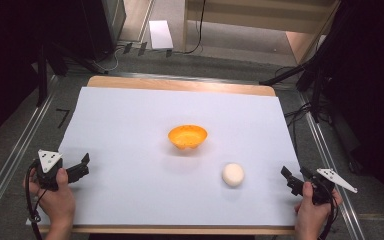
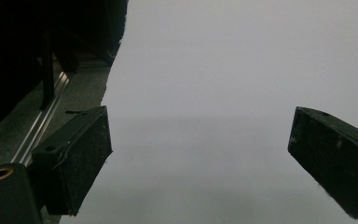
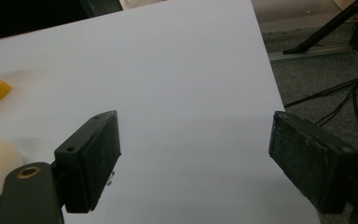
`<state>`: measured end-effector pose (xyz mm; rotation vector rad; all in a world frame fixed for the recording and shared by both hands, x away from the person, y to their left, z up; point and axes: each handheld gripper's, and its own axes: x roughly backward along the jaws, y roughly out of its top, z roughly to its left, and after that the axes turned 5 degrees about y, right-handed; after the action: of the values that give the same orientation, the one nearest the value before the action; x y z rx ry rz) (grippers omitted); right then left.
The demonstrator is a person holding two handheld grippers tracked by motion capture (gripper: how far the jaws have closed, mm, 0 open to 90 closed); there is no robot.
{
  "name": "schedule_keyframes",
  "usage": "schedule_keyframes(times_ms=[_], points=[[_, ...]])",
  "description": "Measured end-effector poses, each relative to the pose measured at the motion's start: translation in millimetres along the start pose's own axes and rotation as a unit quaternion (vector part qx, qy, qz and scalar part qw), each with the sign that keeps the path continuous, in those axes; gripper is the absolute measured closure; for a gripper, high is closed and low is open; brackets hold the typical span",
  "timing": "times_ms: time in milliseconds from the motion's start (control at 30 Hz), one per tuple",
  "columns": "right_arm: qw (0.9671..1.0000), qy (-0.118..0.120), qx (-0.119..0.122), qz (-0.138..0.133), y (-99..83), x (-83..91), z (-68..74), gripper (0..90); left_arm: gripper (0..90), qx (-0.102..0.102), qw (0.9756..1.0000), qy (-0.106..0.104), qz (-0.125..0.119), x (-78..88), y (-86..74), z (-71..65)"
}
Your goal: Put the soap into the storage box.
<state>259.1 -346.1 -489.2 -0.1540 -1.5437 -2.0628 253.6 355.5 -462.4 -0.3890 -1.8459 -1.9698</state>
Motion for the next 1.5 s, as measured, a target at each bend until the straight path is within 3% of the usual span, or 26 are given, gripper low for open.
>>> schedule_keyframes(times_ms=[233, 433, 533, 567, 600, 633, 733, 767, 800, 867, 900, 933, 1000, 1033, 1133, 1267, 1367, 1400, 1433, 1467, 1500], points=[[0.9999, -0.008, 0.014, -0.002, -0.2, 0.5, 4.6, 21.0, 6.3, -0.002, 1.0, 0.0, -0.001, 0.6, -0.1, -0.2], [0.9988, -0.009, 0.048, 0.011, 1.0, 0.1, 13.7, 26.0, 6.3, -0.003, 1.0, 0.001, 0.005, -0.5, 0.5, -0.2], [0.9975, -0.001, 0.068, 0.018, 2.4, 1.2, 18.3, 31.9, 6.3, -0.004, 1.0, 0.002, 0.009, -0.9, 0.8, -0.4], [0.9961, 0.017, 0.084, 0.024, 4.2, 2.0, 21.7, 33.7, 6.3, -0.003, 1.0, 0.0, 0.009, -1.4, 0.8, -0.4], [0.9961, 0.017, 0.084, 0.024, 4.2, 2.0, 21.7, 33.7, 6.3, -0.004, 1.0, 0.0, 0.009, -1.4, 0.9, -0.4], [0.995, 0.042, 0.086, 0.031, 7.0, 2.7, 24.9, 34.0, 6.3, -0.004, 0.9999, 0.001, 0.01, -1.6, 0.9, -0.5], [0.9932, 0.045, 0.096, 0.048, 10.3, 2.7, 29.0, 35.2, 6.3, -0.005, 1.0, 0.002, 0.008, -0.8, 0.8, -0.4], [0.9917, 0.046, 0.105, 0.058, 12.4, 2.4, 31.2, 35.2, 6.3, -0.004, 1.0, 0.0, 0.005, -0.6, 0.5, -0.3], [0.9881, 0.053, 0.111, 0.092, 16.8, 0.8, 36.8, 34.5, 6.3, -0.003, 1.0, -0.002, 0.002, 0.0, 0.2, -0.1], [0.984, 0.067, 0.116, 0.118, 19.3, -2.4, 43.5, 30.0, 6.3, -0.004, 1.0, -0.002, 0.0, 0.5, 0.1, -0.1], [0.984, 0.067, 0.116, 0.118, 19.3, -2.4, 43.5, 30.0, 6.4, -0.004, 1.0, -0.002, 0.0, 0.5, 0.1, -0.1], [0.9797, 0.067, 0.127, 0.14, 20.0, -6.6, 50.6, 24.4, 6.3, -0.004, 1.0, -0.002, 0.0, 0.7, 0.0, -0.2], [0.9763, 0.076, 0.129, 0.157, 20.4, -9.6, 56.1, 17.1, 6.3, -0.005, 1.0, -0.002, 0.0, 0.9, 0.0, -0.5], [0.9763, 0.076, 0.129, 0.157, 20.4, -9.6, 56.1, 17.1, 6.4, -0.005, 1.0, -0.002, 0.0, 0.9, 0.0, -0.5], [0.9698, 0.099, 0.135, 0.177, 22.3, -12.4, 62.9, 13.4, 6.3, -0.008, 1.0, -0.002, -0.001, 1.0, -0.1, -1.0], [0.9653, 0.098, 0.145, 0.194, 23.2, -14.9, 67.0, 13.4, 6.4, -0.008, 1.0, -0.002, -0.003, 0.8, -0.3, -1.3], [0.9595, 0.093, 0.158, 0.214, 23.7, -18.9, 72.8, 13.1, 6.4, -0.01, 0.9999, -0.002, -0.002, 1.1, -0.2, -1.4], [0.9595, 0.093, 0.158, 0.214, 23.7, -18.9, 72.8, 13.1, 6.4, -0.01, 0.9999, -0.002, -0.002, 1.1, -0.2, -1.4], [0.9578, 0.09, 0.162, 0.219, 23.8, -20.2, 74.3, 13.1, 6.4, -0.011, 0.9999, -0.002, -0.002, 1.0, -0.2, -1.5], [0.9537, 0.091, 0.17, 0.231, 23.9, -23.3, 77.5, 13.0, 6.9, -0.011, 0.9999, -0.002, -0.002, 1.0, -0.1, -1.6], [0.9537, 0.091, 0.17, 0.231, 23.9, -23.3, 77.5, 13.0, 6.9, -0.012, 0.9999, -0.002, -0.002, 1.0, -0.1, -1.6]])
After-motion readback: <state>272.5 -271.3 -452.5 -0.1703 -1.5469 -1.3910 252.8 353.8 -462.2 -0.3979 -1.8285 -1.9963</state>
